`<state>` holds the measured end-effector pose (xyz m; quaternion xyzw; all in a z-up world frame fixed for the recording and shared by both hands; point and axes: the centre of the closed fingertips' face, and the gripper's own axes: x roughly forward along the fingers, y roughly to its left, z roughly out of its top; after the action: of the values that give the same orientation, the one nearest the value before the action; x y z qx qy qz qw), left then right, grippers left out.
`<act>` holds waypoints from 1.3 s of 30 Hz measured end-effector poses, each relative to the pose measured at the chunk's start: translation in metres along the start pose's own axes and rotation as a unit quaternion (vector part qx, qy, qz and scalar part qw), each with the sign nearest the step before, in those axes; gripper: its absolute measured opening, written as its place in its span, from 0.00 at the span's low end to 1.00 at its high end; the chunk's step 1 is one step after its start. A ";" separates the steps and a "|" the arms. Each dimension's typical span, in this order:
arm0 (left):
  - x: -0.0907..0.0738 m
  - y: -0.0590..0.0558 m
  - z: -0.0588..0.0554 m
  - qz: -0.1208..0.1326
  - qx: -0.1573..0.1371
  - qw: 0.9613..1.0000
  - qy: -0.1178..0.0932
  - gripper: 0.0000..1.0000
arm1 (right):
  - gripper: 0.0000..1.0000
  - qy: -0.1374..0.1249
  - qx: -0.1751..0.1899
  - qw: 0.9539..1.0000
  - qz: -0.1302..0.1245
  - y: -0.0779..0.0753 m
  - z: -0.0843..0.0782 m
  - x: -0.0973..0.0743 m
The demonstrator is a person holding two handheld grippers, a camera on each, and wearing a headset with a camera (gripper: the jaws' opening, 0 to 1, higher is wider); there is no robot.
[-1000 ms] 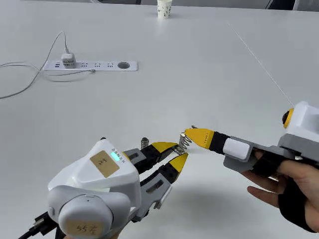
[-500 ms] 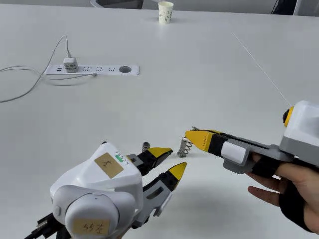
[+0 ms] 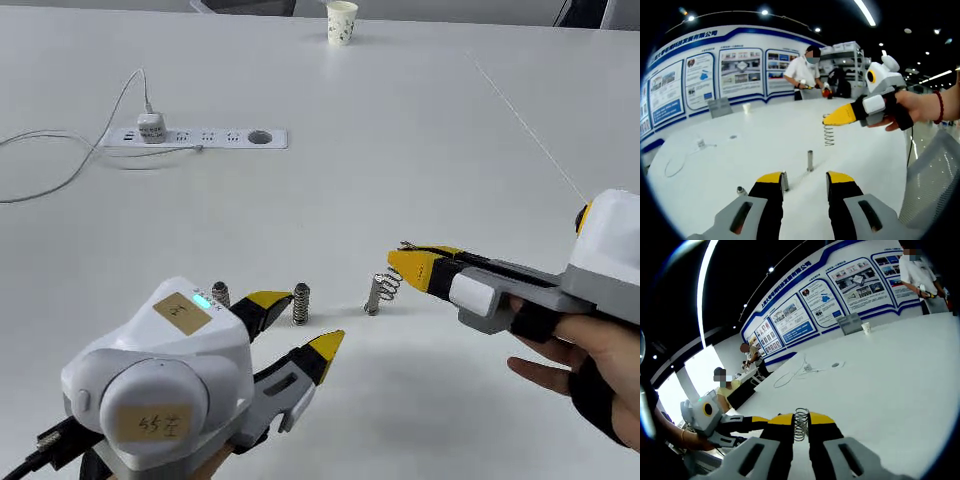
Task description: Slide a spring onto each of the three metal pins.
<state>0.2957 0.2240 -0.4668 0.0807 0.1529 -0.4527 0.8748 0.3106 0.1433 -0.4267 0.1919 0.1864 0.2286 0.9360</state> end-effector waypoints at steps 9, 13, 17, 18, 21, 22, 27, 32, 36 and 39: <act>-0.010 0.019 -0.006 0.029 -0.004 0.999 0.015 0.45 | 0.11 0.007 -0.032 0.999 -0.014 -0.007 0.003 0.007; -0.014 0.026 -0.010 0.037 -0.012 0.999 0.019 0.48 | 0.11 0.011 -0.051 0.998 -0.024 -0.012 0.004 0.012; -0.017 0.031 -0.011 0.041 -0.016 0.999 0.019 0.53 | 0.11 0.016 -0.065 0.997 -0.029 -0.016 0.003 0.016; -0.018 0.032 -0.012 0.045 -0.016 0.999 0.018 0.54 | 0.11 0.017 -0.068 0.997 -0.032 -0.018 0.002 0.017; -0.020 0.037 -0.011 0.054 -0.016 0.998 0.013 0.57 | 0.11 0.022 -0.072 0.996 -0.038 -0.022 0.000 0.020; -0.021 0.038 -0.012 0.056 -0.017 0.998 0.013 0.58 | 0.11 0.022 -0.074 0.996 -0.040 -0.024 0.000 0.021; -0.024 0.042 -0.016 0.062 -0.020 0.998 0.016 0.64 | 0.11 0.025 -0.089 0.995 -0.049 -0.030 -0.001 0.025; -0.025 0.045 -0.020 0.064 -0.024 0.997 0.020 0.69 | 0.11 0.023 -0.097 0.993 -0.056 -0.035 0.000 0.029; -0.026 0.047 -0.021 0.066 -0.028 0.997 0.021 0.72 | 0.11 0.023 -0.101 0.993 -0.063 -0.040 0.000 0.033; -0.026 0.049 -0.023 0.067 -0.032 0.997 0.021 0.75 | 0.11 0.025 -0.106 0.992 -0.067 -0.043 -0.002 0.035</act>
<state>0.3169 0.2785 -0.4791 0.0722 0.1798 -0.3859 0.9020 0.3544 0.1260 -0.4571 0.0733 0.1969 0.1886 0.9593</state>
